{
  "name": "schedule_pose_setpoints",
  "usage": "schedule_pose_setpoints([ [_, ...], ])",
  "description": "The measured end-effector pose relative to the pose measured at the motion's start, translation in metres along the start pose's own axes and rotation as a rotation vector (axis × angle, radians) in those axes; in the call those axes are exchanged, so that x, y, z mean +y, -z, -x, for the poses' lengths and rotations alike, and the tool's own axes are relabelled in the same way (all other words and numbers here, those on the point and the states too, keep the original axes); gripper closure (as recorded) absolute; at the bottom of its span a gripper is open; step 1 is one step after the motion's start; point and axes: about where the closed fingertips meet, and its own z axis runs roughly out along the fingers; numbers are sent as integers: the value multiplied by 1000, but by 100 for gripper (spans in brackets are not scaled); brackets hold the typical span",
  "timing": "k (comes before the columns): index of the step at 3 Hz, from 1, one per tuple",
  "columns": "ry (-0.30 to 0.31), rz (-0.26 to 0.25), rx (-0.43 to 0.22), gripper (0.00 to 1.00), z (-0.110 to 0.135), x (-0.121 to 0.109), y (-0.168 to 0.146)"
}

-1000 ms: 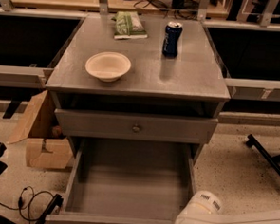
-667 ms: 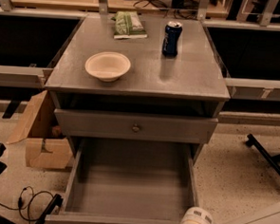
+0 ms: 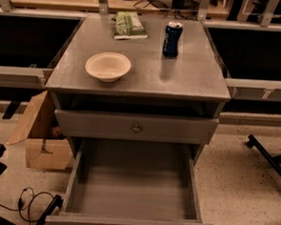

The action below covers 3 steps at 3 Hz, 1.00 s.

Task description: Close middle drawer

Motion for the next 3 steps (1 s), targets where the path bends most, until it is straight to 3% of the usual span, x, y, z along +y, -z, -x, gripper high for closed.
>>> schedule_pose_setpoints([
  [1, -150, 19, -103, 100, 14, -8, -60],
  [2, -116, -8, -162, 100, 31, -14, -92],
  [3, -13, -101, -208, 100, 55, -32, -100],
])
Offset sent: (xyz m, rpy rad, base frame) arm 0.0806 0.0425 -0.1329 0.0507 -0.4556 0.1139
